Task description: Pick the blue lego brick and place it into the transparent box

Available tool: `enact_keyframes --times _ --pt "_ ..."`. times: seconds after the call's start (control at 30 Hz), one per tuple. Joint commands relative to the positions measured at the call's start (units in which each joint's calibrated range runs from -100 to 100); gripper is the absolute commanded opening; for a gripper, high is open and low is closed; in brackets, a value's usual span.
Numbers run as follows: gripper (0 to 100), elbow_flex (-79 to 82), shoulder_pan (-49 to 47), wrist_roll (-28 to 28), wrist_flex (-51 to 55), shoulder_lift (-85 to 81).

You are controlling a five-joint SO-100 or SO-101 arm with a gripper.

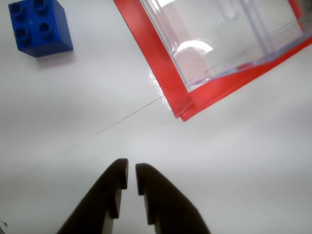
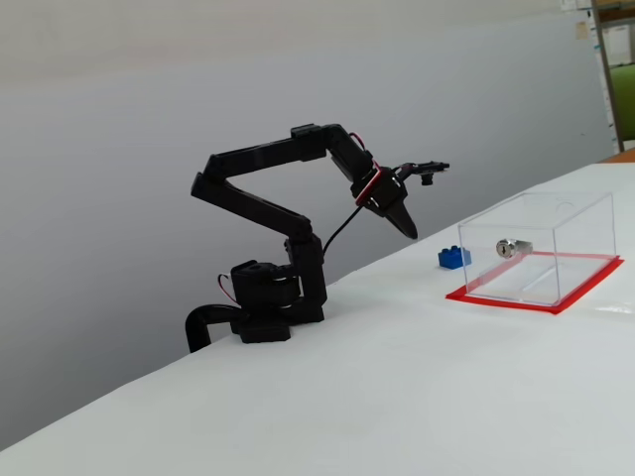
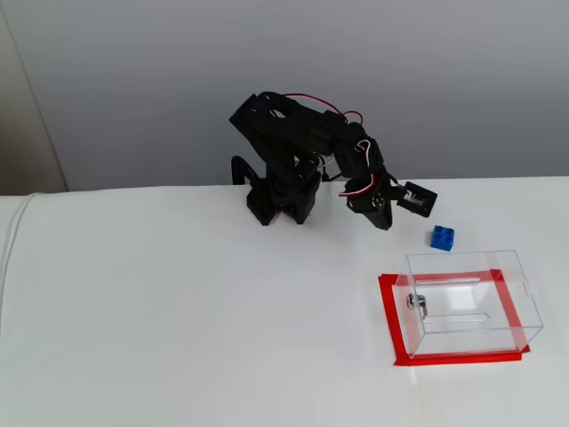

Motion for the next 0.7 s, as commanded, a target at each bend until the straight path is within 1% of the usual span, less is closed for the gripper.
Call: enact_keyframes --times 0.0,0.3,0.37,0.5,0.6,0.67 --pt "2 -6.3 -1.4 -0.2 -0.6 2.6" --pt "3 -20.9 -7.7 -0.3 -0.6 15.6" --pt "7 -24.1 -9.1 -0.3 -0.6 19.1" --pt "22 -29.5 -11.7 -0.3 -0.5 26.0" --pt "25 -34.5 -14.2 -0.3 -0.6 30.8" --pt "25 -37.7 -15.9 -0.3 -0.6 33.9"
